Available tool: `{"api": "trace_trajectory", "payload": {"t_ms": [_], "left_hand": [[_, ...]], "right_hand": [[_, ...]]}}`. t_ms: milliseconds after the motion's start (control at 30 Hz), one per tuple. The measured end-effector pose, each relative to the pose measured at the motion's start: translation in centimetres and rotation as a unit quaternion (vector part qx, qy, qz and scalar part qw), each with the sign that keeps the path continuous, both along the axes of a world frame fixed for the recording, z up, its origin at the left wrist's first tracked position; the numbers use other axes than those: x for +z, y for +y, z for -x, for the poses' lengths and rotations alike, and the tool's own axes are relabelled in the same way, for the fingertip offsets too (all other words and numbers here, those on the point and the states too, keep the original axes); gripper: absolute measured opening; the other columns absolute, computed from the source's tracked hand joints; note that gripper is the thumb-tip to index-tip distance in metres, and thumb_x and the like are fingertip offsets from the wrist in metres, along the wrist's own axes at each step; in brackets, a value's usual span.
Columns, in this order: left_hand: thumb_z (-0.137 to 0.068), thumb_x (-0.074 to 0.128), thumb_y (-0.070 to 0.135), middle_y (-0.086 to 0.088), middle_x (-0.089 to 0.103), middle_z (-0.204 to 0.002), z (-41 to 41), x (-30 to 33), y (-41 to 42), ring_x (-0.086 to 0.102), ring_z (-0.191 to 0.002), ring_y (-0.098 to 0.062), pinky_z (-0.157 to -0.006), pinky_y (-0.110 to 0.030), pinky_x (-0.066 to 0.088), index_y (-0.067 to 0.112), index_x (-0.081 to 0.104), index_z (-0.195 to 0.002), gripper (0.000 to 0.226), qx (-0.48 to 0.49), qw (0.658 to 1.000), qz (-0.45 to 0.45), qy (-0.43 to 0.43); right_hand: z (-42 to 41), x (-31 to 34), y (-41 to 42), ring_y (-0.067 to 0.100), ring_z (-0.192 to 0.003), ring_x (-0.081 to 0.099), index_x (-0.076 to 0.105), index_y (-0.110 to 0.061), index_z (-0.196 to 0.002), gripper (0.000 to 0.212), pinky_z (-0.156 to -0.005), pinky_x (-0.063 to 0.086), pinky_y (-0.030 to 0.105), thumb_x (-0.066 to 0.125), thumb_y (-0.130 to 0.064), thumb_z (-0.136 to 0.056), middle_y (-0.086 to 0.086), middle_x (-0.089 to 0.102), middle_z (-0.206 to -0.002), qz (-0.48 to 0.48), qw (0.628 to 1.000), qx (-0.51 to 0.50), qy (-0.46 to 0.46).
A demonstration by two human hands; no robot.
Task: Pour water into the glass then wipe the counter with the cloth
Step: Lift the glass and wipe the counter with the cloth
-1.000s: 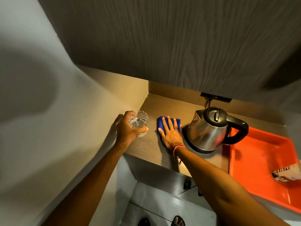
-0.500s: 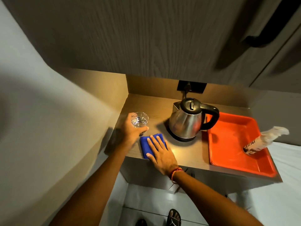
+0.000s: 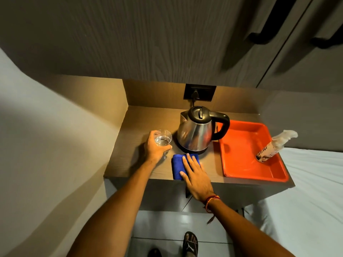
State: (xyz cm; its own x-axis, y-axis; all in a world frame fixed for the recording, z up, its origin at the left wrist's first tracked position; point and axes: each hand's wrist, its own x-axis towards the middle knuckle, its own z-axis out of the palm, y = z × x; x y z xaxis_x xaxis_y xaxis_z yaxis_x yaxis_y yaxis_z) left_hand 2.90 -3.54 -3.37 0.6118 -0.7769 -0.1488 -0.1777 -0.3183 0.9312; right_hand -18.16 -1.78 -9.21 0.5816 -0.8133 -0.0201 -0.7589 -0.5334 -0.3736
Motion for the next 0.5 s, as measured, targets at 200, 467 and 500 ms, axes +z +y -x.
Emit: {"api": "trace_trajectory", "payload": {"t_ms": [200,467,500], "left_hand": [[-0.059,0.094,0.039,-0.012,0.053,-0.141,1.9,-1.7,2.4,0.051,-0.128,-0.029,-0.096,-0.043,0.056,0.011,0.047,-0.139,0.097,0.074,0.987,-0.131,-0.061],[-0.088,0.066,0.038,-0.015,0.067,-0.120,10.4,-0.8,3.6,0.063,-0.112,-0.037,-0.092,-0.045,0.052,0.005,0.064,-0.117,0.043,-0.023,0.969,-0.212,-0.126],[-0.088,0.064,0.033,-0.016,0.068,-0.116,10.9,-0.2,3.1,0.064,-0.108,-0.037,-0.087,-0.044,0.053,0.005,0.062,-0.114,0.038,-0.024,0.979,-0.184,-0.089]], "right_hand": [[1.2,1.0,-0.9,0.026,-0.123,0.051,0.052,-0.009,-0.136,0.047,-0.105,0.041,0.034,0.056,-0.034,-0.096,0.008,0.057,-0.131,0.010,0.980,-0.162,-0.118],[0.1,2.4,-2.0,0.022,-0.092,0.057,0.065,-0.005,-0.100,0.020,-0.078,0.048,0.030,0.067,-0.013,-0.081,0.011,0.065,-0.099,-0.105,0.935,-0.243,-0.235],[0.1,2.9,-2.2,0.022,-0.087,0.059,0.065,-0.004,-0.096,0.016,-0.073,0.049,0.029,0.066,-0.012,-0.083,0.011,0.066,-0.096,-0.121,0.925,-0.258,-0.252]]}}
